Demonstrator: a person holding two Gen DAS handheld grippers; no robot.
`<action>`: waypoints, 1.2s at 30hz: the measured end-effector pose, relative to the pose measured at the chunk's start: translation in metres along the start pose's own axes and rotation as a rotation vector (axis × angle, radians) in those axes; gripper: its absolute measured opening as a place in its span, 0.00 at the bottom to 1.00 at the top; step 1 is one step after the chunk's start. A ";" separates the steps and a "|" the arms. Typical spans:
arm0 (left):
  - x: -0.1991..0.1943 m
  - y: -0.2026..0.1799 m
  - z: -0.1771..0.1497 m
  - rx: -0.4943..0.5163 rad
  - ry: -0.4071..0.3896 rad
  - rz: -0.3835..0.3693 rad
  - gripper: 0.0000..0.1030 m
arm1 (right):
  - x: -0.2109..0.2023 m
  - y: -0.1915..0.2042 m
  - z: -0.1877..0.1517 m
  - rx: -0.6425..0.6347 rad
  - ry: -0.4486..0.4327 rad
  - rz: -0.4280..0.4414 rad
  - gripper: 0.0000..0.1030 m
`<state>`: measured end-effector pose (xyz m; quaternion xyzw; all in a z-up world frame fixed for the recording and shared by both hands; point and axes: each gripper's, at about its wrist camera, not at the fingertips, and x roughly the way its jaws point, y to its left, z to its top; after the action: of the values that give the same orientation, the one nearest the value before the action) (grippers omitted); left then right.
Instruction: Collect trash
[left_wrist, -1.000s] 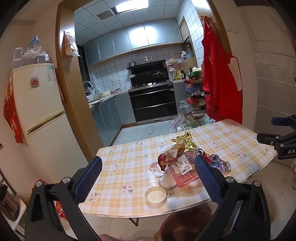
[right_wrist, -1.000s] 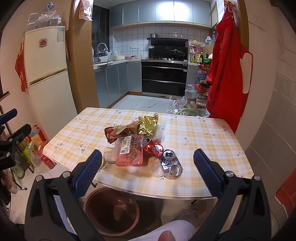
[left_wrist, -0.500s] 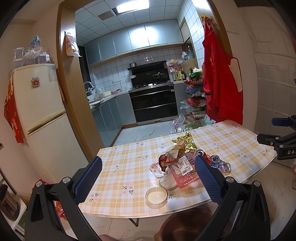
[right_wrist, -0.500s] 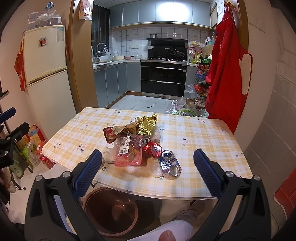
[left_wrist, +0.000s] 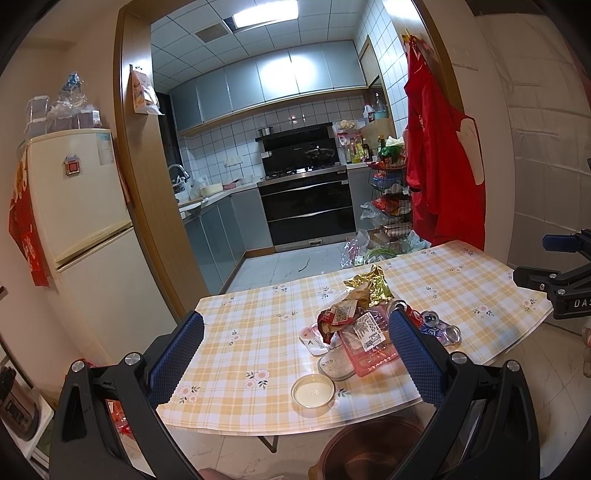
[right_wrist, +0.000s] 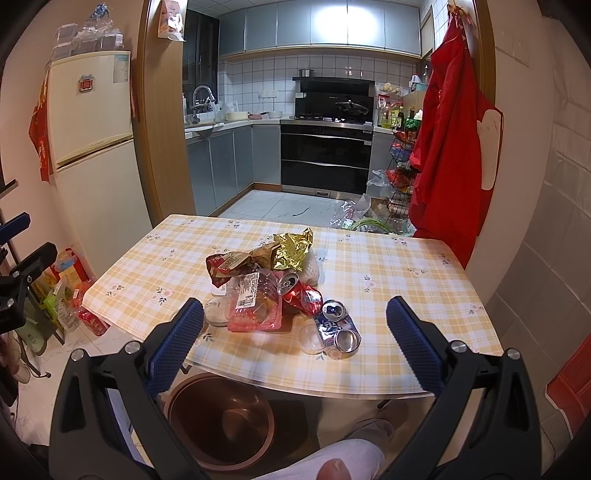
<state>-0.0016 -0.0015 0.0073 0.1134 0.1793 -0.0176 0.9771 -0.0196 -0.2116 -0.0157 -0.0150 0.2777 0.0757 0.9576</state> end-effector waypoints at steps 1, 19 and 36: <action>0.000 0.000 0.000 0.000 0.000 -0.001 0.95 | 0.000 0.000 0.000 -0.001 0.000 0.000 0.95; -0.001 -0.001 -0.001 0.000 -0.003 0.001 0.95 | -0.002 -0.003 0.002 -0.004 -0.001 -0.002 0.95; -0.001 -0.001 -0.001 0.000 -0.004 0.002 0.95 | -0.004 -0.007 0.005 -0.007 -0.001 -0.002 0.95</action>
<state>-0.0034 -0.0017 0.0064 0.1136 0.1772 -0.0170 0.9775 -0.0192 -0.2189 -0.0096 -0.0184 0.2768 0.0756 0.9578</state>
